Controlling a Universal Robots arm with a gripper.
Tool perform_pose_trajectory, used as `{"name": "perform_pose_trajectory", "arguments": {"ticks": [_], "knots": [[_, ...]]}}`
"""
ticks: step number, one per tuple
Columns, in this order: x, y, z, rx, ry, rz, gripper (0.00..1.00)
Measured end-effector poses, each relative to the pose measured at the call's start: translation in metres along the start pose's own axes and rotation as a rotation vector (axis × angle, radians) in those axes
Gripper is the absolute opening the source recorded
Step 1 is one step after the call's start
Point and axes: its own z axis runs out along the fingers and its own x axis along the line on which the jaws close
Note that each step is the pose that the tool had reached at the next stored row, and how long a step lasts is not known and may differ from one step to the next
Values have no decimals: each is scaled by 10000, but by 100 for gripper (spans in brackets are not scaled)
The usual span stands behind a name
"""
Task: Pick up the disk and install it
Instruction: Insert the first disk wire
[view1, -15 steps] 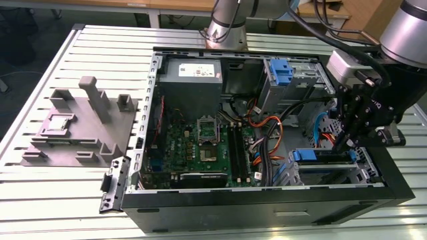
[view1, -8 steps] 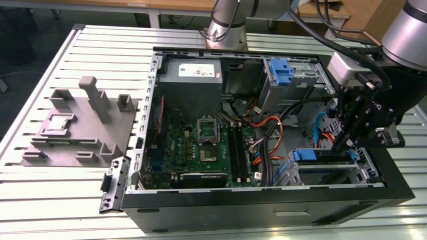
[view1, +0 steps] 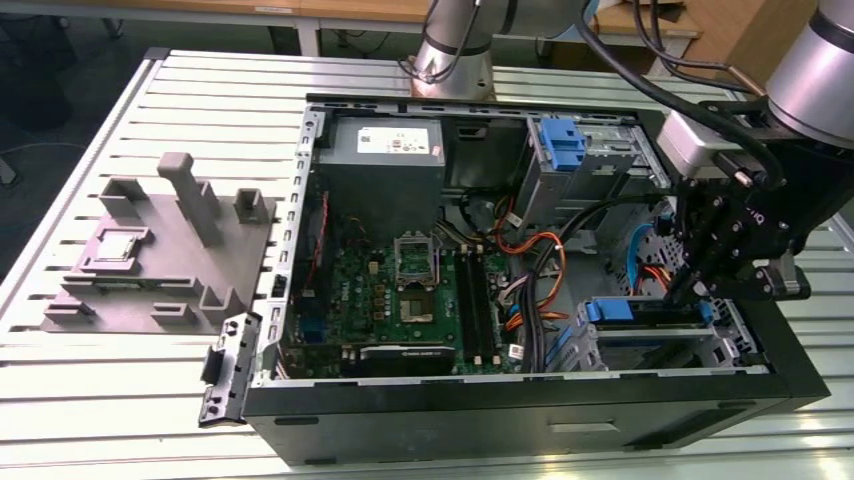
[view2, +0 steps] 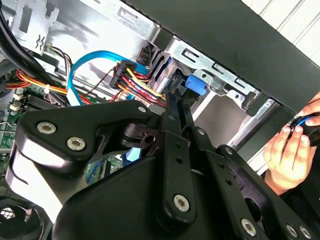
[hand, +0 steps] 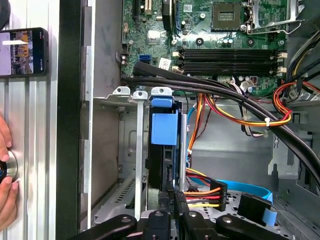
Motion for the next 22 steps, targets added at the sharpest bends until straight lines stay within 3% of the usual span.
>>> {"name": "perform_pose_trajectory", "arguments": {"ticks": [18, 22], "knots": [[5, 25, 8, -6, -12, 71, 16], [6, -2, 8, -10, -13, 121, 16]]}}
